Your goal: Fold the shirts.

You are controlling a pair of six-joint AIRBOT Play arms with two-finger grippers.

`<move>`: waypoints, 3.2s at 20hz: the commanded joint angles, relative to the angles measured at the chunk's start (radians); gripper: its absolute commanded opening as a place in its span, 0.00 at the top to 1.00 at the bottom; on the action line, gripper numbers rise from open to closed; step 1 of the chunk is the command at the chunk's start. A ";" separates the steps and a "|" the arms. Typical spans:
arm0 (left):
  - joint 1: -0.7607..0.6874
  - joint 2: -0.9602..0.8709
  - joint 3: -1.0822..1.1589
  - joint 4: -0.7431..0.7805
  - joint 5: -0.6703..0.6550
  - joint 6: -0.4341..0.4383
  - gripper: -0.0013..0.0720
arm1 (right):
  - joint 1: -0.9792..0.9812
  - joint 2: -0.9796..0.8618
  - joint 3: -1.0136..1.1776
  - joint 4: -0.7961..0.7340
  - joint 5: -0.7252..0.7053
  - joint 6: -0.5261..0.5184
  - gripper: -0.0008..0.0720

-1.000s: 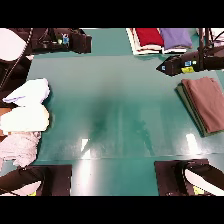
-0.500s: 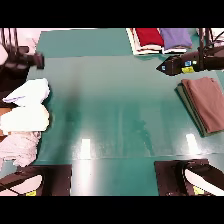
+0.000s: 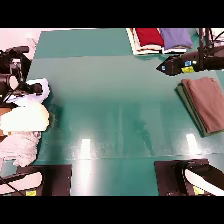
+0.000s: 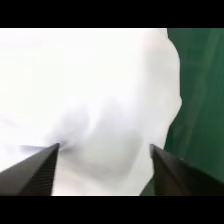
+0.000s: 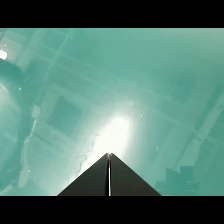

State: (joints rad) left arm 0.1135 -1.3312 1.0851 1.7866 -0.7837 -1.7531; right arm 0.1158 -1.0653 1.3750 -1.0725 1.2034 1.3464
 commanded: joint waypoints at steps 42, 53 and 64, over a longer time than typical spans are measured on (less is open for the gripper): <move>-0.343 0.045 -0.140 -0.552 -0.262 0.175 0.25 | -0.167 0.002 0.525 0.003 0.062 0.017 0.96; -0.342 0.043 -0.294 -0.854 -0.119 0.296 0.94 | -0.108 -0.110 0.524 -0.008 0.143 0.017 0.97; -0.342 0.143 0.083 -0.678 -0.138 0.287 0.95 | -0.310 -0.066 -0.318 -0.007 0.086 0.018 0.41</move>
State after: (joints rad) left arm -0.2295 -1.1973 1.1091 1.0889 -0.9264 -1.4647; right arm -0.1680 -1.1385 1.3159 -1.0927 1.3930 1.3651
